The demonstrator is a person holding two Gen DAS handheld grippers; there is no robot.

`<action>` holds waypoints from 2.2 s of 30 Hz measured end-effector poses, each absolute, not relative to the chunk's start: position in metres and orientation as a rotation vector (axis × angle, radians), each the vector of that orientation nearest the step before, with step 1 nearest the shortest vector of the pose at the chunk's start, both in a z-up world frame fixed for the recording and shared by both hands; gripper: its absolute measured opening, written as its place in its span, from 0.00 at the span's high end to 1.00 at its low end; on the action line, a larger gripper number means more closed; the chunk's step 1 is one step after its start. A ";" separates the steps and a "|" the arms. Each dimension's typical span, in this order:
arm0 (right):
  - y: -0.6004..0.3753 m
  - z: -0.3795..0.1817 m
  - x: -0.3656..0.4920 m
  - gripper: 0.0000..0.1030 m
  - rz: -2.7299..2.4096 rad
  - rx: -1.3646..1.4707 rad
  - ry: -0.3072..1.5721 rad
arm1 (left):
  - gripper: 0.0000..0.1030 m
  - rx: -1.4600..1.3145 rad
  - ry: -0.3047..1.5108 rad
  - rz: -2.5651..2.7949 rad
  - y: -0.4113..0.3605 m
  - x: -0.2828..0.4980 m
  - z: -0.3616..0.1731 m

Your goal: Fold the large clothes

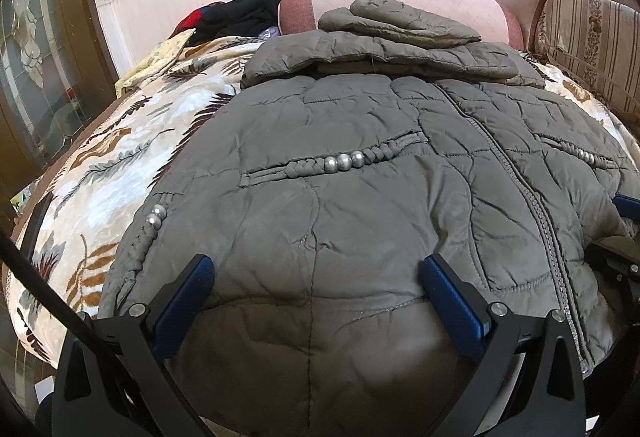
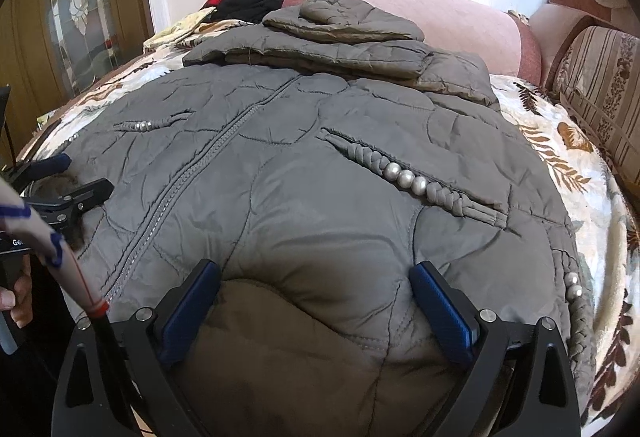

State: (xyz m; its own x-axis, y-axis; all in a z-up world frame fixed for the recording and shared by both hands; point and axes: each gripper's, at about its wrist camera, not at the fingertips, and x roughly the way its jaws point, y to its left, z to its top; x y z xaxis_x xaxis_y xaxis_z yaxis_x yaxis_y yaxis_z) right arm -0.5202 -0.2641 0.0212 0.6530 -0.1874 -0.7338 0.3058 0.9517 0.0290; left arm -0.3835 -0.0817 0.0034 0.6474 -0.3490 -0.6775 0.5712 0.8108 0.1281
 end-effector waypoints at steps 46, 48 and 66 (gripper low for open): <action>-0.256 0.022 -0.527 0.01 -0.322 0.089 0.828 | 0.00 0.353 0.680 -0.534 -0.080 -0.386 0.002; -0.256 0.022 -0.528 0.01 -0.322 0.088 0.830 | 0.00 0.354 0.680 -0.533 -0.081 -0.386 0.002; -0.386 0.059 -0.619 0.26 -0.514 0.497 0.652 | 0.00 0.068 0.765 -0.334 0.024 -0.307 0.024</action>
State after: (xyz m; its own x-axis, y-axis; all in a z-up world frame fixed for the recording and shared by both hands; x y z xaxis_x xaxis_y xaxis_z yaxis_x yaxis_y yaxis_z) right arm -0.6194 -0.3863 0.0593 0.6811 -0.2880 -0.6731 0.5875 0.7637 0.2677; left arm -0.3075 0.0239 0.0238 0.6716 -0.2714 -0.6895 0.3205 0.9453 -0.0599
